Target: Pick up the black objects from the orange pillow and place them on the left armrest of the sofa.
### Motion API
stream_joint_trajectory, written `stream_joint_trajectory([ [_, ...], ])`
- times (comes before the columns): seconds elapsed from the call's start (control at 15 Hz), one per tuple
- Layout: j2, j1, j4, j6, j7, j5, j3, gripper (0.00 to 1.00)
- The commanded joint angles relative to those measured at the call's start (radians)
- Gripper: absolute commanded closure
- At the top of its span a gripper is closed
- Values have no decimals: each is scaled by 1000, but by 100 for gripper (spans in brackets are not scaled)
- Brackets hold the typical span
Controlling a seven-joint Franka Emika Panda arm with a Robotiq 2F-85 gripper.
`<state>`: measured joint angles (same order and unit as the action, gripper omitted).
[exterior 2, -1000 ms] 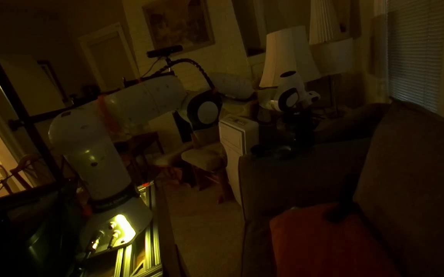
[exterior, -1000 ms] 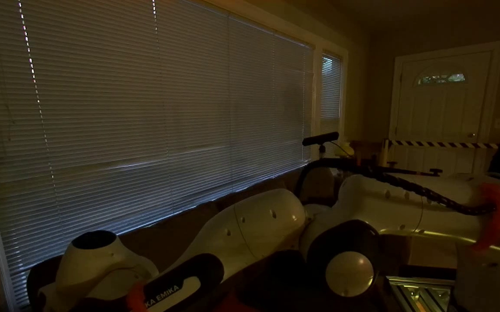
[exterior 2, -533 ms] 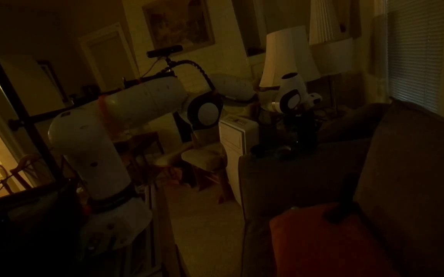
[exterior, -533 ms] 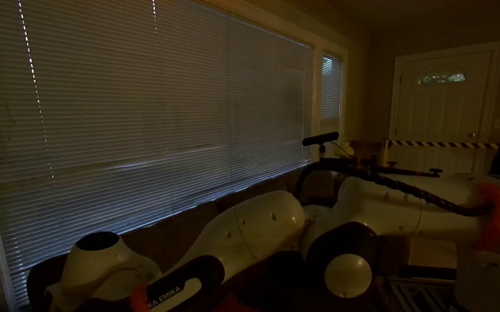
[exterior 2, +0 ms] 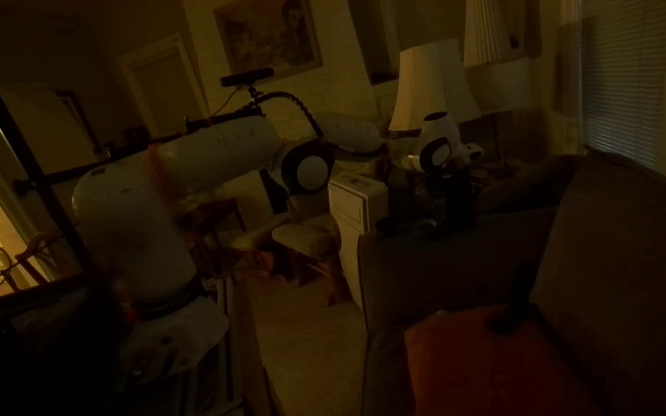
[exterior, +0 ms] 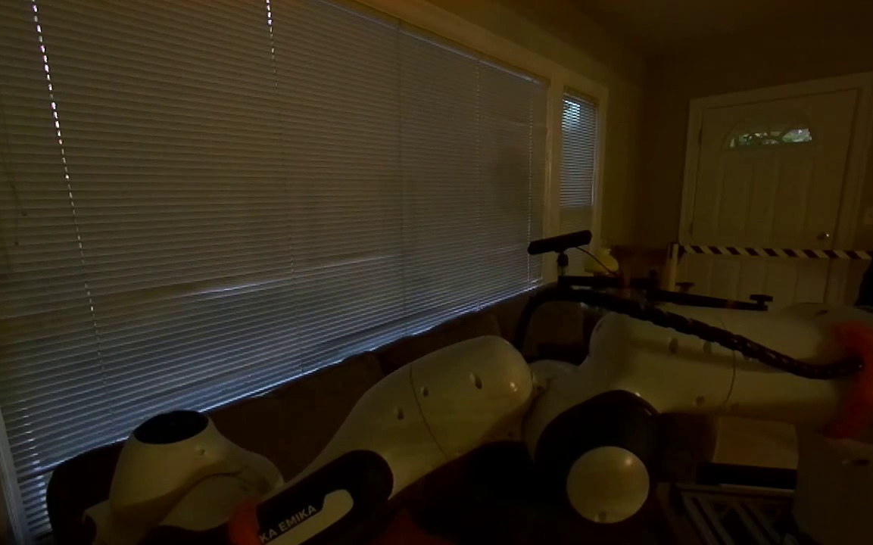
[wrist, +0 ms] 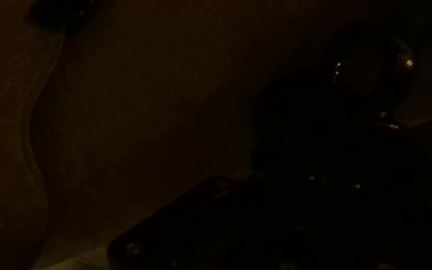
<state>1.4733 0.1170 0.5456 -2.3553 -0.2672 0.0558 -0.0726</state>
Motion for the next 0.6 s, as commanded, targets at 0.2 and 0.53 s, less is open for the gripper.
stream_joint_trajectory([
  [0.2, 18, 3, -49, 49, -2, -16, -25, 98],
  [0.53, 16, 5, -46, 74, 11, -11, -25, 98],
])
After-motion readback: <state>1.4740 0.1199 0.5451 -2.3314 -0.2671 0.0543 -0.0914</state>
